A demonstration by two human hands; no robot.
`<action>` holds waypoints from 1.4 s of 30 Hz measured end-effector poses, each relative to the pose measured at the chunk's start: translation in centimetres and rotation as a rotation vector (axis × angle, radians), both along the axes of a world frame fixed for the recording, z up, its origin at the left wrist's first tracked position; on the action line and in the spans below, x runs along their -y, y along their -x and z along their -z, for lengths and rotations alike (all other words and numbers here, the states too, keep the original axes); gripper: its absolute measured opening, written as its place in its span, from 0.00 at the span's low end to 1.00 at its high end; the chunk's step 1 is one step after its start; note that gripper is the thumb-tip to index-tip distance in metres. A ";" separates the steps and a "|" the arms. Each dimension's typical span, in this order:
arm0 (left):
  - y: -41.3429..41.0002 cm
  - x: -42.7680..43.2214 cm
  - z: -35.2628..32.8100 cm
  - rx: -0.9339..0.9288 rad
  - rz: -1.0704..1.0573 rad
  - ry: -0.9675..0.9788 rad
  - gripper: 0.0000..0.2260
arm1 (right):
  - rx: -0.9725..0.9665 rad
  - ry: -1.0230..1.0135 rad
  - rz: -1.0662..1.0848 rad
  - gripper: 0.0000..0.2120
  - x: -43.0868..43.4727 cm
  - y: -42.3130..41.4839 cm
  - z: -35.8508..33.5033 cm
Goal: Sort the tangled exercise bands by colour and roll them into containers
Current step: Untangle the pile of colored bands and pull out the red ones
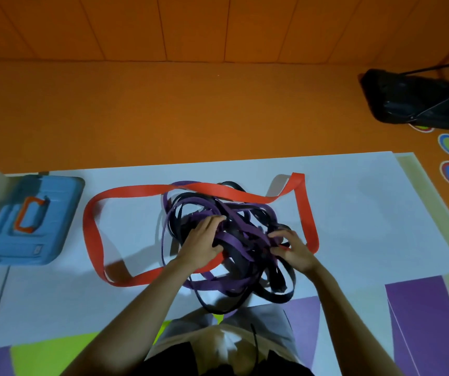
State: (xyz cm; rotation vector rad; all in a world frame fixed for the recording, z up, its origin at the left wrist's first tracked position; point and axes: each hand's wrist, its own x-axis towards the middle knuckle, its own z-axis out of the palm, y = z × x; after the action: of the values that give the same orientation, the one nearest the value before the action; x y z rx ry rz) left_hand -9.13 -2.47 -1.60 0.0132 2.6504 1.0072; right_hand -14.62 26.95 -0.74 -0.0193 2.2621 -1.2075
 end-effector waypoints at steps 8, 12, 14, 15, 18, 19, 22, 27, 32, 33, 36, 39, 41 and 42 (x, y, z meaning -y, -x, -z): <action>1.8 -2.0 1.5 -0.065 0.291 0.300 0.41 | 0.063 0.120 -0.066 0.15 2.3 -2.5 0.7; 2.4 -2.8 0.8 -0.197 0.469 0.368 0.38 | 0.046 0.272 0.075 0.11 1.4 -3.1 0.1; 2.6 -2.9 0.3 -0.236 0.491 0.390 0.33 | 0.010 0.334 0.245 0.09 0.5 -3.1 0.4; 2.6 -2.9 0.1 -0.271 0.474 0.388 0.30 | -0.022 0.340 0.320 0.08 0.0 -3.1 0.4; 2.4 -2.0 -1.1 -0.259 0.356 0.232 0.25 | -0.150 0.182 0.330 0.06 -1.6 -2.7 1.7; 2.2 -1.5 -1.5 -0.212 0.298 0.154 0.24 | -0.184 0.099 0.263 0.10 -1.9 -2.6 2.1; 2.0 0.3 -2.4 -0.152 0.101 -0.024 0.27 | -0.305 -0.138 -0.001 0.18 -2.4 -2.6 3.7; 2.2 3.6 -2.3 -0.267 -0.009 0.117 0.35 | -0.327 -0.485 -0.151 0.20 -3.8 -2.1 6.9; 2.1 4.8 -1.5 -0.199 -0.030 0.294 0.33 | -0.208 -0.621 -0.159 0.18 -2.3 -1.7 4.1; 2.0 4.7 -1.3 -0.194 -0.016 0.323 0.32 | -0.221 -0.642 -0.130 0.16 -2.0 -1.8 3.6; 1.8 3.8 -0.8 -0.207 0.065 0.387 0.31 | -0.475 -0.577 -0.003 0.12 -1.4 -2.7 3.2; 1.7 2.0 -0.8 -0.178 0.169 0.414 0.30 | -0.444 -0.405 0.152 0.08 -0.7 -4.2 3.2; 1.7 0.5 -0.8 -0.182 0.199 0.416 0.31 | -0.295 -0.424 0.177 0.05 -0.4 -5.5 3.5; 1.7 -0.1 -0.8 -0.187 0.206 0.410 0.31 | -0.255 -0.442 0.184 0.06 -0.3 -6.1 3.7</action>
State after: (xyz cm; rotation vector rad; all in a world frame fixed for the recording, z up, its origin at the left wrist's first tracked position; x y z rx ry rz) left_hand -10.80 -2.41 -0.80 0.2966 2.9002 0.4049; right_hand -8.47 27.27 -4.46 0.2184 2.7617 -0.8003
